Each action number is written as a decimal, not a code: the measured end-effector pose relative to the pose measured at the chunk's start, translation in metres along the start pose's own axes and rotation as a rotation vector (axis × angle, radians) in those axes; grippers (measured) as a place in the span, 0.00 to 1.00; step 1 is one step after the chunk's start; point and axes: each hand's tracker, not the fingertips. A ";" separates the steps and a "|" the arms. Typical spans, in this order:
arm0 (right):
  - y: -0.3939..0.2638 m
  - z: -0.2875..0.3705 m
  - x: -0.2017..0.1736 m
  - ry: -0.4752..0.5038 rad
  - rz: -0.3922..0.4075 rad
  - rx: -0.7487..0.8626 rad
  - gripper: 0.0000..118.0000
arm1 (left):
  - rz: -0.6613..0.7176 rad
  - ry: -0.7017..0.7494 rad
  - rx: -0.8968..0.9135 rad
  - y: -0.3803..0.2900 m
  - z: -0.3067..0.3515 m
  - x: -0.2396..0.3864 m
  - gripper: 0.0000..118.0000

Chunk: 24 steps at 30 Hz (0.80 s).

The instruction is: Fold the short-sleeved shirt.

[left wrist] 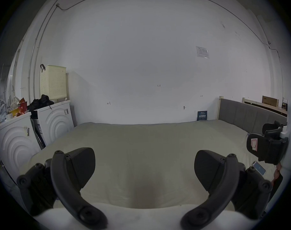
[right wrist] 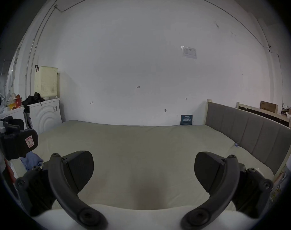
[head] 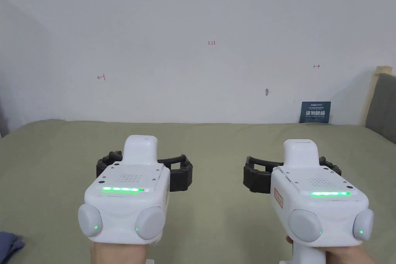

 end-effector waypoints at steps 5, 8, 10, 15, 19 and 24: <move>0.000 0.000 -0.003 -0.026 0.015 0.011 1.00 | 0.000 -0.012 0.003 0.001 0.002 0.002 1.00; 0.001 0.000 -0.003 -0.017 0.010 0.007 1.00 | -0.006 -0.009 0.004 0.002 0.002 0.002 1.00; 0.001 0.000 -0.001 -0.015 -0.004 0.009 1.00 | 0.001 -0.010 0.005 0.002 0.002 0.001 1.00; 0.002 -0.002 0.001 -0.020 -0.011 0.011 1.00 | -0.006 -0.006 0.010 0.003 0.002 0.000 1.00; 0.003 -0.001 0.000 -0.034 0.006 0.012 1.00 | -0.002 -0.009 0.008 0.003 0.002 -0.001 1.00; 0.005 -0.002 -0.001 -0.042 -0.007 -0.005 1.00 | -0.005 -0.011 0.006 0.004 0.003 -0.001 1.00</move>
